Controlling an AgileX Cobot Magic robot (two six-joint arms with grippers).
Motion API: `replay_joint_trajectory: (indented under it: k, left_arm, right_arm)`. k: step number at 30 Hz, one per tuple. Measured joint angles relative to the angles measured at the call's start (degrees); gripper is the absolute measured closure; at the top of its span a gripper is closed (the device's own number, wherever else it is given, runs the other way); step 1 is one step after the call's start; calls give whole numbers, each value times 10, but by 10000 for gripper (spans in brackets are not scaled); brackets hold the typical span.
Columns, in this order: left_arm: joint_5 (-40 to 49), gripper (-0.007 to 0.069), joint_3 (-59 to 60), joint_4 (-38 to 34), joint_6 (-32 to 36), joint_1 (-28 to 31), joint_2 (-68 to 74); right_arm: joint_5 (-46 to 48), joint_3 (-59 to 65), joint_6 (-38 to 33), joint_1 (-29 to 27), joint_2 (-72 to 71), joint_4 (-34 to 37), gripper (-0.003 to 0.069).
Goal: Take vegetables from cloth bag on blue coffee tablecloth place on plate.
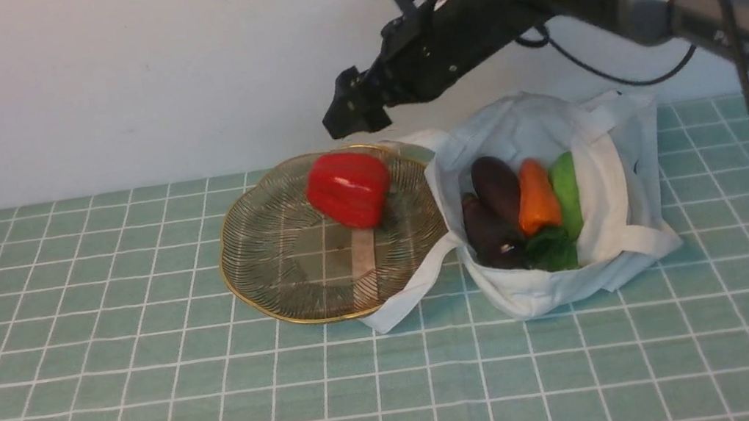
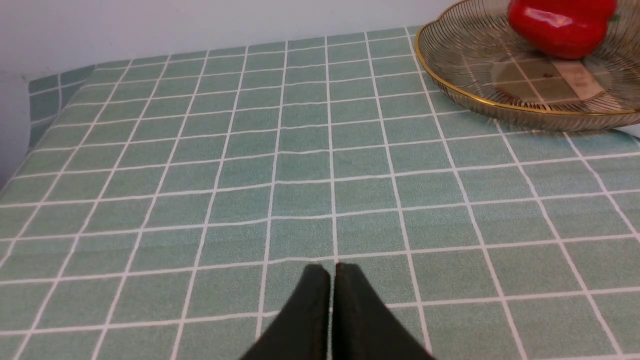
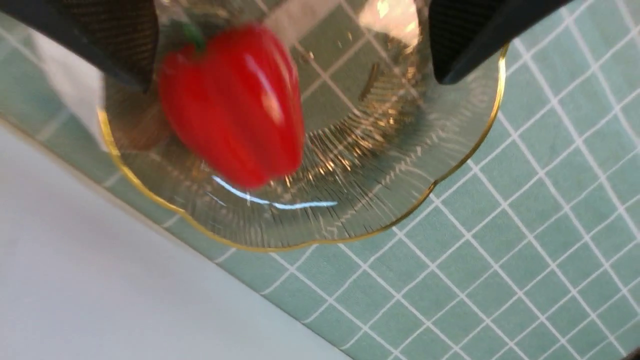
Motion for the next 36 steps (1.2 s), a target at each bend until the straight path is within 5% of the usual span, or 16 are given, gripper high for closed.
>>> replay_joint_trajectory:
  k: [5, 15, 25, 33, 36]
  left_arm:
    - [0, 629, 0, 0, 0, 0, 0]
    - [0, 629, 0, 0, 2, 0, 0]
    - [0, 629, 0, 0, 2, 0, 0]
    - [0, 629, 0, 0, 2, 0, 0]
    - [0, 629, 0, 0, 2, 0, 0]
  right_arm:
    - [111, -75, 83, -19, -71, -79, 118]
    - [138, -75, 213, -23, -304, -290, 634]
    - [136, 256, 232, -23, -690, -306, 673]
    - [-208, 756, 171, -23, -1041, -225, 673]
    - [-245, 862, 150, -23, -1065, -194, 673]
